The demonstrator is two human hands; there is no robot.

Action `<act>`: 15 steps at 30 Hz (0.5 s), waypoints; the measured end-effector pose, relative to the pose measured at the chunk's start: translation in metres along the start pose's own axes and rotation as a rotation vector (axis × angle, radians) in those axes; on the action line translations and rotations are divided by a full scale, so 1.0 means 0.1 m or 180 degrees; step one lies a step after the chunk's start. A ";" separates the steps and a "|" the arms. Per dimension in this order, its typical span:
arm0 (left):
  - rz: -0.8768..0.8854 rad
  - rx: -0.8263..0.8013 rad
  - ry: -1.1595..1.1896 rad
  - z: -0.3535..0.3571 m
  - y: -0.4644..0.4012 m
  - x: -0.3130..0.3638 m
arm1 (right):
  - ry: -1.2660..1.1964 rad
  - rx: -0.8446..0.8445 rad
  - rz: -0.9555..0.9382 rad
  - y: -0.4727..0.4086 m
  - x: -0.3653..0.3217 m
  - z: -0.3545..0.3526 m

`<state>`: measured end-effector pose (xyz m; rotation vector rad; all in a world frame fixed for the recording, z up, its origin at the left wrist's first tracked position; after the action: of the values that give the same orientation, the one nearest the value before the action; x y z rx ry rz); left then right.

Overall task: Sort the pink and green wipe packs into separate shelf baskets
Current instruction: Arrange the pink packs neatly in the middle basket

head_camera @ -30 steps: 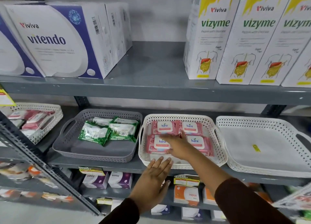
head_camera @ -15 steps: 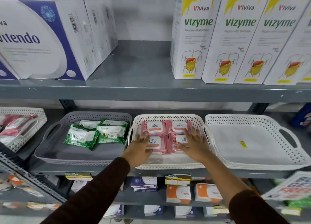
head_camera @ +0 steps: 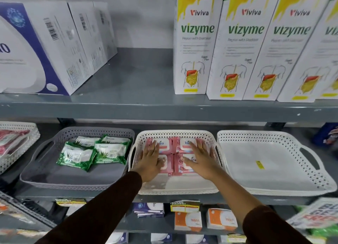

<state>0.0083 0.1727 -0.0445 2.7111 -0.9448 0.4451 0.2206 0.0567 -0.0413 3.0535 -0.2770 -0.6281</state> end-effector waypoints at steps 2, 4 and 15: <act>-0.0042 0.0252 -0.0064 -0.07 -0.14 0.05 | 0.0343 0.0325 -0.0292 -0.15 -0.06 -0.09; -0.0008 0.0300 -0.0177 -0.08 -0.29 0.10 | 0.0608 0.0349 -0.0521 -0.33 -0.14 -0.10; 0.0144 0.0305 -0.0352 0.04 -0.39 0.20 | 0.0812 0.0246 -0.0767 -0.56 -0.04 0.12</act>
<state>0.0492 0.1902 -0.0462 2.8310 -1.0408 0.3608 0.2215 0.1124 -0.0529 3.2217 0.0737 -0.2294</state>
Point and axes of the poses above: each hand's wrist, its own y-axis away from the middle knuckle, its own z-axis out of the palm, x = y × z, the point moved 2 cm from there along -y, towards the middle knuckle, and after that the axes turned 8 degrees about -z, right-handed, at the moved point
